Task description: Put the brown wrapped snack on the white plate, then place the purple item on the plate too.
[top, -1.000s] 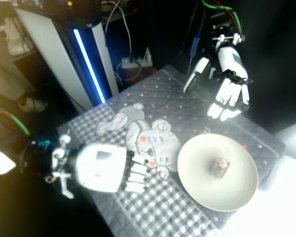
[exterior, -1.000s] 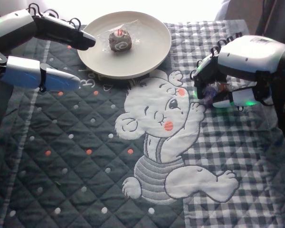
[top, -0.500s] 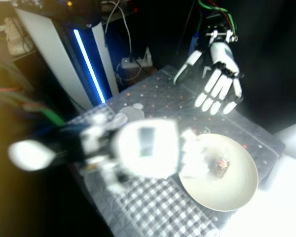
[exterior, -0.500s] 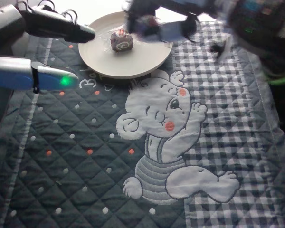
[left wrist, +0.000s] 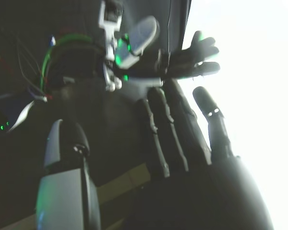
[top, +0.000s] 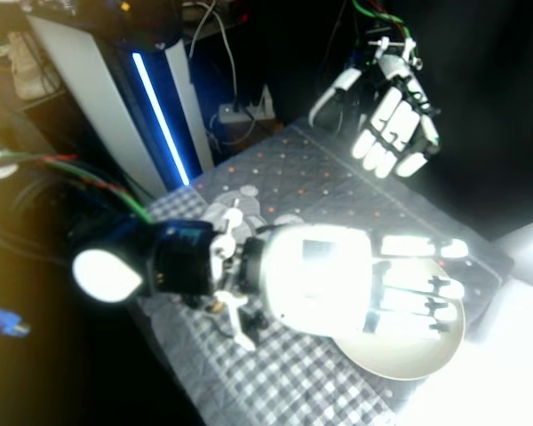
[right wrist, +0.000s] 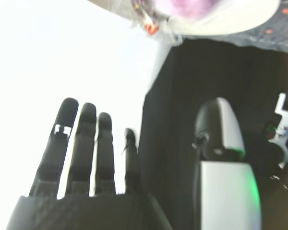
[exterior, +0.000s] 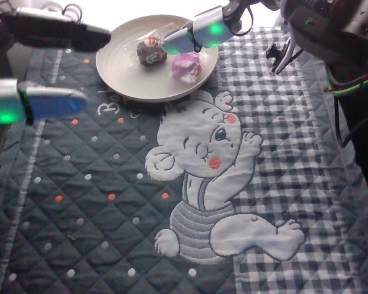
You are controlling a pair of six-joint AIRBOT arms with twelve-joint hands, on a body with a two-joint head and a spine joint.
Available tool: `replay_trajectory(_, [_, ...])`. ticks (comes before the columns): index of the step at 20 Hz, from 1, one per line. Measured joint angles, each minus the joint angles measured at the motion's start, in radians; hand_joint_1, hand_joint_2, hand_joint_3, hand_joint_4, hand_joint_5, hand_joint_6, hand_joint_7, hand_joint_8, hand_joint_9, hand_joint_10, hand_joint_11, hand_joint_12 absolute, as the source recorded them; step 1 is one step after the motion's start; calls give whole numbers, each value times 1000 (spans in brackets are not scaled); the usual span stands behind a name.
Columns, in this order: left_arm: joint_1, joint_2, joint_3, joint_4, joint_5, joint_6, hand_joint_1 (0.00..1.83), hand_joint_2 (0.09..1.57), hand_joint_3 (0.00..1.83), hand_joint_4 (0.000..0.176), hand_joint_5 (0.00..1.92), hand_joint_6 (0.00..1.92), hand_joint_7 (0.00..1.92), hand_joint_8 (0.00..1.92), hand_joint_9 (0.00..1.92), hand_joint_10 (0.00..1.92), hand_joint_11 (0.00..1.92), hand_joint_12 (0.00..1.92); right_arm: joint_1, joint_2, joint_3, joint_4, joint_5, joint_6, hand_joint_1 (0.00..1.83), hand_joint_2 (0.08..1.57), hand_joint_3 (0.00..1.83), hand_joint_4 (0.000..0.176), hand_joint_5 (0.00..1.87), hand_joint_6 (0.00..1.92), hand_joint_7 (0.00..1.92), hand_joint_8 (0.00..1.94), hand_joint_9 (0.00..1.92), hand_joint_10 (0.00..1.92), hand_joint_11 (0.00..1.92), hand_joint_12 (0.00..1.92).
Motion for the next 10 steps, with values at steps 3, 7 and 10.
replay_trajectory(3, [66,47,-40,-73,-72,8,941,906,0,0,744,0,774,0,747,55,195,1166,0,80,-103,7,58,3,807,864,2,175,37,2,100,0,91,3,0,92])
replay_trajectory(7, [214,105,-114,-197,-252,35,964,925,1,0,595,0,658,0,453,591,243,1177,-80,276,-251,165,296,1,730,861,0,156,69,7,141,14,84,8,20,41])
replay_trajectory(10, [235,101,-132,-219,-309,36,858,934,0,5,323,0,343,0,367,252,10,1241,-273,348,-337,320,441,-4,843,900,12,171,80,5,131,5,48,0,0,0])
